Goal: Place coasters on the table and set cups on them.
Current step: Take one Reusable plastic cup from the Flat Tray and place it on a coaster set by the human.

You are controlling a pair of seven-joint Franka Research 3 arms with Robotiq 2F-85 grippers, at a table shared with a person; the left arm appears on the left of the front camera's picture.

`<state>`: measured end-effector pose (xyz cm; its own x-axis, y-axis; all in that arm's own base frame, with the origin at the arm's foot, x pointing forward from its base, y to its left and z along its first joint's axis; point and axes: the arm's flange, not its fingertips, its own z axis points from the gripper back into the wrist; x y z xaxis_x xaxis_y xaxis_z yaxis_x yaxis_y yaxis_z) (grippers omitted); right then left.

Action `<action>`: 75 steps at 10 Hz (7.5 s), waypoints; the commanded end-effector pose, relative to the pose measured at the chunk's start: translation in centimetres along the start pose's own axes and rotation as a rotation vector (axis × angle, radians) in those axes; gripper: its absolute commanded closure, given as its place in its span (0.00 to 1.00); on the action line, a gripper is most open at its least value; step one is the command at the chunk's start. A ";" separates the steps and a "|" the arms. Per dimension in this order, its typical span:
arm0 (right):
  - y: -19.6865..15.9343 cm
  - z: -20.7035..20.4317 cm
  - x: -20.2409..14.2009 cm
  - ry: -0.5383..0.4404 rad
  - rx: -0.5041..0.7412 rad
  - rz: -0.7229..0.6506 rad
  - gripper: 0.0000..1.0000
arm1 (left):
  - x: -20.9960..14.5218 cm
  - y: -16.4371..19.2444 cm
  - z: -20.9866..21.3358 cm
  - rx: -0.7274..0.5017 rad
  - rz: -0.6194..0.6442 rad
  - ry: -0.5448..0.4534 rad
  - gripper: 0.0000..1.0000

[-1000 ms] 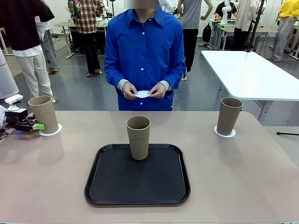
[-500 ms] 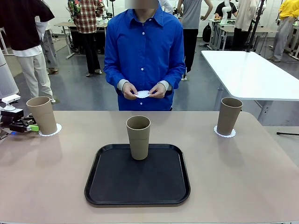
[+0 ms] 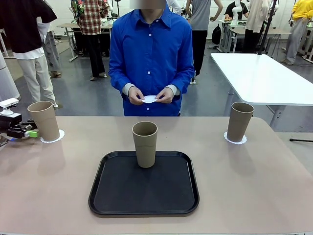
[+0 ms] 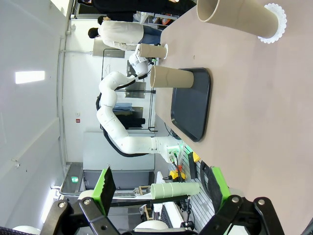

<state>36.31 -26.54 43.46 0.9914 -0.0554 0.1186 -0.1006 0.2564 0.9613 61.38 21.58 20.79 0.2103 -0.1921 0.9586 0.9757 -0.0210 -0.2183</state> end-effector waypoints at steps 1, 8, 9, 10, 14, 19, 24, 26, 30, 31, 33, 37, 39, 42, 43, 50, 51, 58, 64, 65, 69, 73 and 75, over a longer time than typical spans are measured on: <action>0.1 0.0 0.1 -0.001 -0.004 -0.011 0.00 | 1.4 -0.7 1.4 0.008 -0.008 0.087 0.00; 0.1 0.0 0.1 -0.001 -0.004 -0.011 0.00 | 9.6 -10.3 0.6 0.212 0.048 0.540 0.00; 0.1 0.0 0.1 -0.001 -0.004 -0.011 0.00 | 11.0 -11.4 0.5 0.273 0.017 0.587 0.00; 0.1 0.0 0.1 -0.001 -0.004 -0.011 0.00 | 12.4 -12.4 0.4 0.342 -0.004 0.628 0.00; 0.1 0.0 0.1 -0.001 -0.004 -0.011 0.00 | 17.1 -16.5 0.3 0.483 -0.023 0.789 0.00; 0.1 0.0 0.1 -0.001 -0.004 -0.011 0.00 | 20.3 -21.4 -1.7 0.464 0.163 0.979 0.00; 0.1 0.0 0.1 -0.001 -0.004 -0.011 0.00 | 20.7 -21.4 -2.0 0.475 0.144 0.971 0.00; 0.1 0.0 0.1 -0.001 -0.004 -0.011 0.00 | 20.7 -21.4 -2.0 0.475 0.144 0.971 0.00; 0.1 0.0 0.1 -0.001 -0.004 -0.011 0.00 | 20.7 -21.4 -2.0 0.475 0.144 0.971 0.00; 0.1 0.0 0.1 -0.001 -0.004 -0.011 0.00 | 20.7 -21.4 -2.0 0.475 0.144 0.971 0.00; 0.1 0.0 0.1 -0.001 -0.004 -0.011 0.00 | 20.7 -21.4 -2.0 0.475 0.144 0.971 0.00; 0.1 0.0 0.1 -0.001 -0.004 -0.011 0.00 | 24.3 -28.3 -6.7 0.669 0.600 0.990 0.00; 0.1 0.0 0.1 -0.001 -0.004 -0.011 0.00 | 28.6 -27.4 -8.4 0.603 0.826 0.980 0.00; 0.1 0.0 0.1 -0.001 -0.004 -0.011 0.00 | 26.6 -31.0 -10.2 0.757 0.828 0.960 0.00; 0.1 0.0 0.1 -0.001 -0.004 -0.011 0.00 | 27.2 -29.8 -9.4 0.639 0.873 0.999 0.00; 0.1 0.0 0.1 -0.001 -0.004 -0.011 0.00 | 26.6 -27.6 -2.8 0.046 0.898 0.448 0.00; 0.1 0.0 0.1 -0.001 -0.004 -0.011 0.00 | 26.2 -27.0 -0.7 0.047 0.910 0.375 0.00; 0.1 0.0 0.1 -0.001 -0.004 -0.011 0.00 | 15.1 -26.8 10.6 0.055 1.117 0.015 0.00; 0.1 0.0 0.1 -0.001 -0.004 -0.011 0.00 | 11.0 -25.2 13.2 0.038 1.169 -0.049 0.00; 0.1 0.0 0.1 -0.001 -0.004 -0.011 0.00 | 10.3 -25.2 13.8 0.048 1.179 -0.065 0.00; 0.1 0.0 0.1 -0.001 -0.004 -0.011 0.00 | 9.4 -25.6 13.1 0.056 1.186 -0.048 0.00; 0.1 0.0 0.1 -0.001 -0.004 -0.011 0.00 | 9.4 -25.6 13.1 0.056 1.186 -0.048 0.00; 0.1 0.0 0.1 -0.001 -0.004 -0.011 0.00 | 9.4 -25.6 13.1 0.056 1.186 -0.048 0.00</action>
<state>36.32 -26.53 43.45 0.9914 -0.0552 0.1183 -0.1004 0.2563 0.9614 39.37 33.29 37.44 0.9856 -0.0291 0.1666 0.1691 0.1871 -0.9677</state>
